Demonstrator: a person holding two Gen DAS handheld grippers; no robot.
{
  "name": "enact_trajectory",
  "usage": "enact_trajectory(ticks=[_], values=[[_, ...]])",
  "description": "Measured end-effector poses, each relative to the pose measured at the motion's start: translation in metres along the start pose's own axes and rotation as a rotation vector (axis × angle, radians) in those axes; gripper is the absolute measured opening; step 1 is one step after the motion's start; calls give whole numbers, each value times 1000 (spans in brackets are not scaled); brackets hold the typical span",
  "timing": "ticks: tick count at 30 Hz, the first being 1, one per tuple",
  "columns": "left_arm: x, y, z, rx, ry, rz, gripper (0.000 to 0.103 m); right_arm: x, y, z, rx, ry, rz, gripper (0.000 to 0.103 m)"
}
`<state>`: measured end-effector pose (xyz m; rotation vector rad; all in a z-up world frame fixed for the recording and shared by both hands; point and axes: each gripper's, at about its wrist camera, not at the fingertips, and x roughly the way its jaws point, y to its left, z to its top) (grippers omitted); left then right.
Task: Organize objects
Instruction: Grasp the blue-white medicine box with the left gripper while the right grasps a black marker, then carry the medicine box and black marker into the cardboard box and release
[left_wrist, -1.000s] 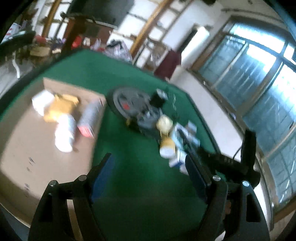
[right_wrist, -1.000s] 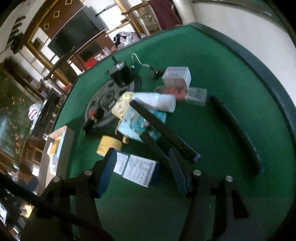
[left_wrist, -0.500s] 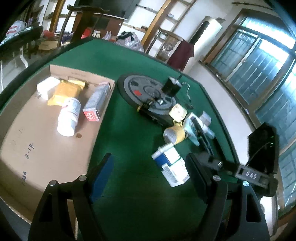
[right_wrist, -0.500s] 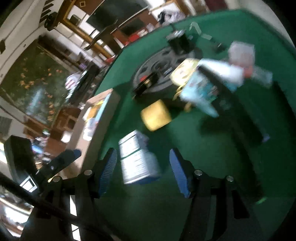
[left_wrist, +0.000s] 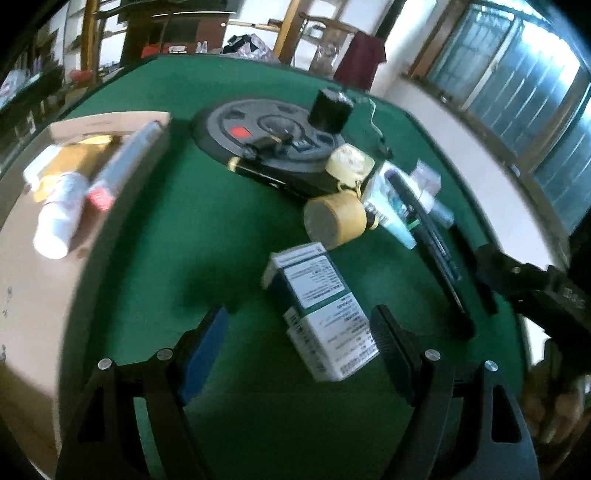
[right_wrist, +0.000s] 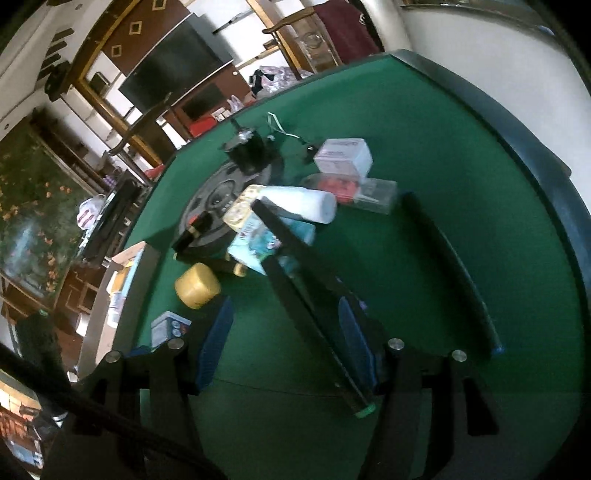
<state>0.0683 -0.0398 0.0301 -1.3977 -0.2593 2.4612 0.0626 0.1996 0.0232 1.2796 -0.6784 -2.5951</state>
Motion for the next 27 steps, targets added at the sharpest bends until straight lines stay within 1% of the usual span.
enact_trajectory(ticks=[4, 6, 7, 8, 9, 10, 11, 13, 14, 16, 19, 22, 24, 25, 26, 27], values=[[16, -20, 5, 66, 6, 64, 75, 2, 2, -3, -31, 13, -17, 59], [23, -26, 2, 110, 16, 80, 75, 3, 7, -5, -62, 18, -29, 59], [23, -27, 0, 135, 1, 95, 74, 4, 9, -6, -77, 20, -34, 59], [23, -26, -1, 146, -1, 95, 73, 5, 11, -7, -93, 28, -38, 59], [21, -25, -2, 152, -11, 92, 57, 7, 12, -8, -101, 35, -41, 59], [18, -24, -1, 158, -17, 100, 33, 9, 12, -9, -105, 41, -44, 59], [17, -21, 0, 160, -11, 103, 29, 13, 13, -11, -108, 51, -50, 59], [13, -10, 2, 129, 8, 55, 29, 19, 12, -13, -108, 69, -61, 59], [10, -4, 2, 115, 17, 43, 29, 21, 11, -14, -109, 80, -67, 59], [5, 4, 1, 102, 13, 40, 29, 25, 12, -17, -121, 93, -76, 59], [5, 11, 1, 81, 15, 32, 29, 33, 18, -18, -151, 114, -117, 56], [8, 8, 3, 83, 3, 51, 30, 44, 25, -15, -176, 130, -138, 53], [11, 3, 3, 112, -5, 69, 33, 51, 31, -13, -210, 119, -170, 47], [11, 1, 3, 124, -10, 74, 34, 54, 33, -12, -227, 113, -194, 38], [11, 0, 2, 137, -15, 80, 34, 57, 36, -11, -247, 108, -221, 27], [11, 0, 2, 140, -16, 77, 34, 58, 37, -10, -255, 105, -232, 19]])
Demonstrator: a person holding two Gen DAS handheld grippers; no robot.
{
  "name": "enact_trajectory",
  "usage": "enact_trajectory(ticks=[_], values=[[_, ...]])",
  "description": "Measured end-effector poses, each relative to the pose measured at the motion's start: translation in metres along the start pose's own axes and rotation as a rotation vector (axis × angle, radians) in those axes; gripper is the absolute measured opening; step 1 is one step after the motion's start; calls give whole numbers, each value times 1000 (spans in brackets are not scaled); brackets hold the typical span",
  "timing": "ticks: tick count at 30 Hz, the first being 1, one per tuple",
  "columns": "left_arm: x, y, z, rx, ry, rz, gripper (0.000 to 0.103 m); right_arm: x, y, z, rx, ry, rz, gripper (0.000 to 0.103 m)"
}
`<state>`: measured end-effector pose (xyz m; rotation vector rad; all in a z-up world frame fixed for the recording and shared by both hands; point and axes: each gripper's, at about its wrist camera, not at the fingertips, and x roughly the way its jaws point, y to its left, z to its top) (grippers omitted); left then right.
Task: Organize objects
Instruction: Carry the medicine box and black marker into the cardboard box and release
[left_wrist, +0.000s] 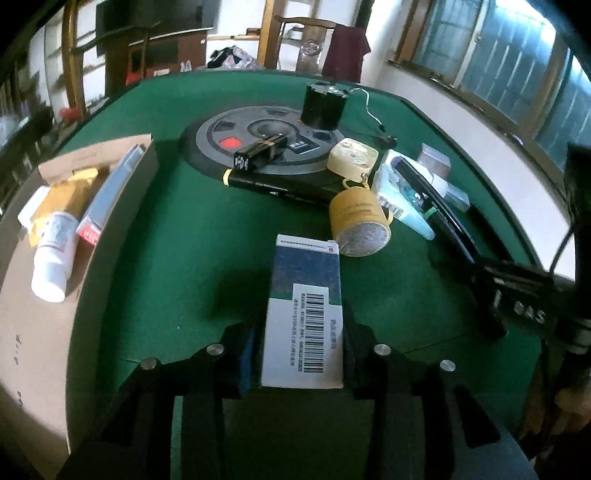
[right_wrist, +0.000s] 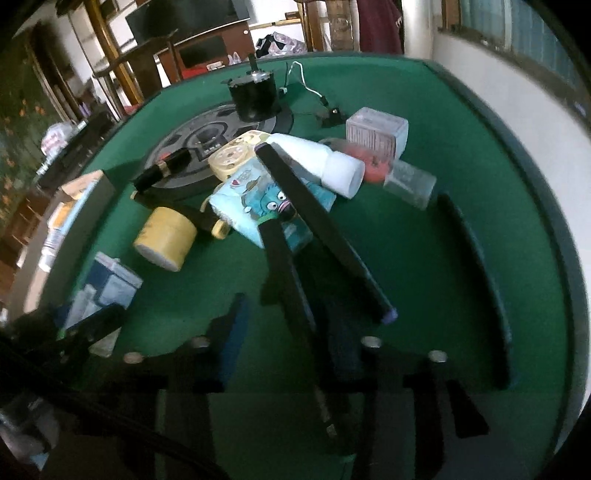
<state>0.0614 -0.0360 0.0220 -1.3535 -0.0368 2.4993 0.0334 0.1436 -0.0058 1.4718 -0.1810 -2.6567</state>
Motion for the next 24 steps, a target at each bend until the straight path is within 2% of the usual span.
enact_trajectory(ticks=[1, 2, 7, 12, 15, 20, 24], values=[[-1, 2, 0, -3, -1, -13, 32, 1, 0, 0, -2, 2, -9, 13], [-2, 5, -1, -10, -1, -31, 29, 0, -1, -1, 2, 5, -6, 12], [-16, 18, -4, -49, -29, -101, 29, -11, -11, -8, 63, -1, 53, 12], [-52, 39, -5, -110, -90, -182, 29, -40, -8, -14, 99, -36, 183, 12], [-79, 62, -5, -143, -138, -190, 29, -58, 8, -12, 85, -47, 280, 12], [-117, 123, -4, -209, -215, -91, 29, -68, 54, 2, 59, -28, 450, 12], [-127, 178, -6, -278, -214, 28, 29, -54, 99, 14, 50, 21, 557, 12]])
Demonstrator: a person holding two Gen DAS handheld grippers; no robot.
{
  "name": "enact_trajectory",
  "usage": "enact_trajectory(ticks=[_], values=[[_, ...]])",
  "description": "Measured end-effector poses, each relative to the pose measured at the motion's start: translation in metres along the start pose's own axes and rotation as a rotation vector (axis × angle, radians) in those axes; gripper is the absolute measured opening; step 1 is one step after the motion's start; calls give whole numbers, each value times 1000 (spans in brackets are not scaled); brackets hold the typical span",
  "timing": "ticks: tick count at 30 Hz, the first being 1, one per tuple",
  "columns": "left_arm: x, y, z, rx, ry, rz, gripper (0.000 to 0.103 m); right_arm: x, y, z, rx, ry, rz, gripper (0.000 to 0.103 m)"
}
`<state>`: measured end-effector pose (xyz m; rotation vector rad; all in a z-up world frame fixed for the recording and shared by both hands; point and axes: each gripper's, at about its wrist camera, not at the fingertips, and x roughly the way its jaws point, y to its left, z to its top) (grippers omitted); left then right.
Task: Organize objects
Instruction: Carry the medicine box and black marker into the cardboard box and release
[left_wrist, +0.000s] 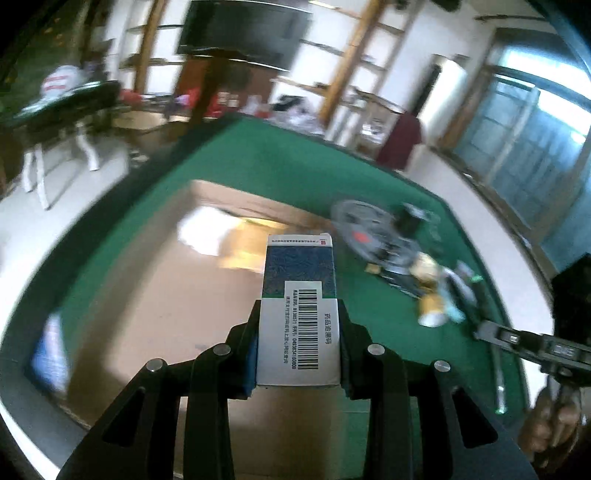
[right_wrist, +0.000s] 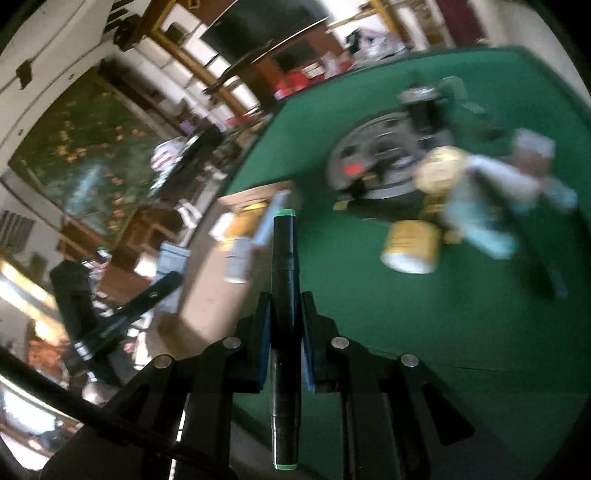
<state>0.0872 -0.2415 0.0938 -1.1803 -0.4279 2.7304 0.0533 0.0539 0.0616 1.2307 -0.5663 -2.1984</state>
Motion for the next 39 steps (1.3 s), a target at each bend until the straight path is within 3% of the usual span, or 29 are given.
enact_trajectory(ticks=[3, 8, 16, 20, 26, 28, 35, 39], values=[[2, 23, 6, 16, -8, 87, 29, 32, 24, 4, -12, 39, 32, 12], [29, 47, 12, 38, 40, 147, 29, 92, 49, 8, 6, 124, 52, 12], [69, 61, 23, 54, 115, 149, 29, 149, 57, 25, 45, 165, 5, 12], [82, 65, 28, 47, 159, 134, 29, 171, 57, 33, 31, 179, -73, 12], [91, 71, 29, 32, 209, 124, 30, 183, 55, 46, 17, 173, -143, 12], [91, 72, 28, 22, 222, 114, 38, 184, 57, 50, 1, 168, -172, 12], [92, 73, 26, 19, 244, 98, 44, 187, 56, 58, 20, 144, -208, 14], [91, 62, 21, 40, 244, 112, 61, 175, 60, 59, -5, 110, -232, 21]])
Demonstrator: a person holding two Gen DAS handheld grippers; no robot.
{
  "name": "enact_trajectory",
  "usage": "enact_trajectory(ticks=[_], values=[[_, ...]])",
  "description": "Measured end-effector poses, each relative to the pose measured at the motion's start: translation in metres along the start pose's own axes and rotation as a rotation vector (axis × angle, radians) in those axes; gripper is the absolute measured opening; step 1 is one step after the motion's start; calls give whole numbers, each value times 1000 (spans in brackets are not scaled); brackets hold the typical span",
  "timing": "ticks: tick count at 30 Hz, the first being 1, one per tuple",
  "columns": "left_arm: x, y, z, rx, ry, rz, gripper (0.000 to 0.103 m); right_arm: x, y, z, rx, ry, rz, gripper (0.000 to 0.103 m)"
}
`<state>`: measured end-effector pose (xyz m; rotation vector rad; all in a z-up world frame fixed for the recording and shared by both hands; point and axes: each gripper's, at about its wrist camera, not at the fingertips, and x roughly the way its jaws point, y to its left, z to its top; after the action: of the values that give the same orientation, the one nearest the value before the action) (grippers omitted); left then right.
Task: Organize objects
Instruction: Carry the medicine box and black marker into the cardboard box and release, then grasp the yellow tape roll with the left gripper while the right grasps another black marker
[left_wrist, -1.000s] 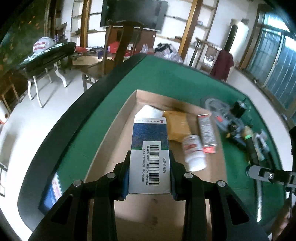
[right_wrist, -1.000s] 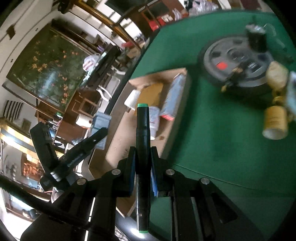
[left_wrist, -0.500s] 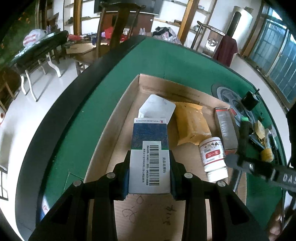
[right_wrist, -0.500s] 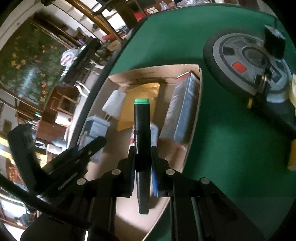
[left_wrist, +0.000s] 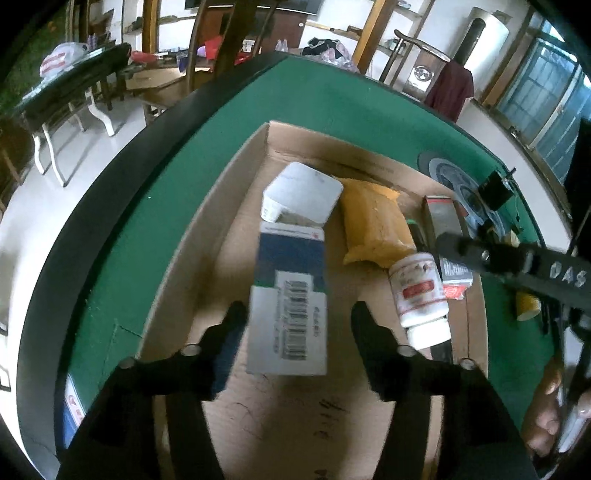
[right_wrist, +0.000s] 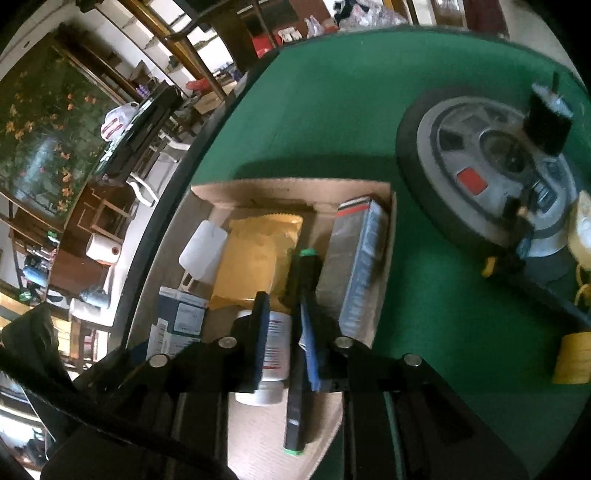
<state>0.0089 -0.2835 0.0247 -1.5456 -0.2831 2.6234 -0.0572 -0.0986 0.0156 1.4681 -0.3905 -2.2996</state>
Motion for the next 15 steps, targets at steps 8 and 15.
enact_trajectory(ticks=[8, 15], values=[[-2, -27, -26, 70, -12, 105, 84, -52, -22, -22, -41, -99, -18, 30], [-19, -11, -29, -19, -53, -37, 85, -90, -55, -40, -13, -137, -50, 30]])
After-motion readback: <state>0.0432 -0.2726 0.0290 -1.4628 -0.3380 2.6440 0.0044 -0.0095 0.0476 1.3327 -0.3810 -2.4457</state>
